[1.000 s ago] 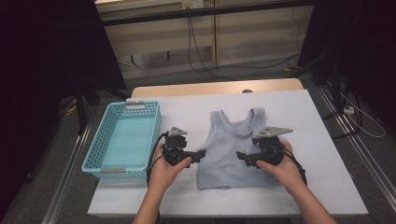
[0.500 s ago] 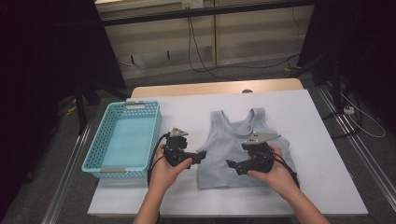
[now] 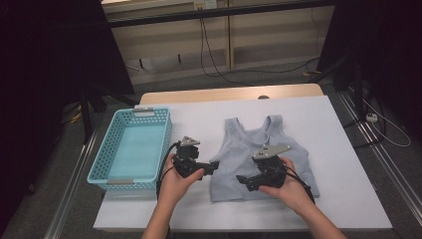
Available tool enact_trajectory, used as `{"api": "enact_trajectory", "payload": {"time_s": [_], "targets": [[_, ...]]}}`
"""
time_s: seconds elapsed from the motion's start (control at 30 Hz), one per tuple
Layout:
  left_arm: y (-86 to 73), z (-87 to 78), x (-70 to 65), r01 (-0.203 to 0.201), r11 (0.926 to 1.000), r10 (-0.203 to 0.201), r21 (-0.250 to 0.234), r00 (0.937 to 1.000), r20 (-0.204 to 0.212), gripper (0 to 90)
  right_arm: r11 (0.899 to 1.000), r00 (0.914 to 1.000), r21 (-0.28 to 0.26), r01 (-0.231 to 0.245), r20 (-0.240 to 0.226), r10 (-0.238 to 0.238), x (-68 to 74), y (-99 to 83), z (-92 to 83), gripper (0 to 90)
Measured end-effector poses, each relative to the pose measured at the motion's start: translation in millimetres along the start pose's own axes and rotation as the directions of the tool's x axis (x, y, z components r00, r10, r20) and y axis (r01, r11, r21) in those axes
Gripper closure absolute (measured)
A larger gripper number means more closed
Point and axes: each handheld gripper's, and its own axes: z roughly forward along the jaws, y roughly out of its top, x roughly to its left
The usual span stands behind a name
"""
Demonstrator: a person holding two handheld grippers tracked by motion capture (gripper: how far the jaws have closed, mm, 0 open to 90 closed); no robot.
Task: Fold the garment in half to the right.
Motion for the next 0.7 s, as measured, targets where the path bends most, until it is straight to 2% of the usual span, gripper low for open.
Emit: {"api": "enact_trajectory", "payload": {"time_s": [0.33, 0.6, 0.7], "targets": [[-1.5, -2.6, 2.4, 0.010, 0.9999, -0.010, -0.003, 0.9999, -0.008, 13.6, 1.000, 0.9996, -0.011, 0.027, -0.006, -0.027, 7.2, 2.9, 3.9, 12.3], [-0.1, -3.7, 2.3, 0.006, 1.0000, -0.006, -0.006, 1.0000, -0.004, 13.7, 0.999, 0.9984, -0.001, 0.050, -0.027, -0.050, 14.8, 3.0, 8.9, 11.8], [-0.3, -4.3, 3.3, 0.010, 0.9999, -0.010, -0.007, 0.9999, -0.007, 13.7, 0.998, 0.9978, -0.013, 0.057, -0.033, -0.057, 16.2, 3.9, 8.5, 11.6]]}}
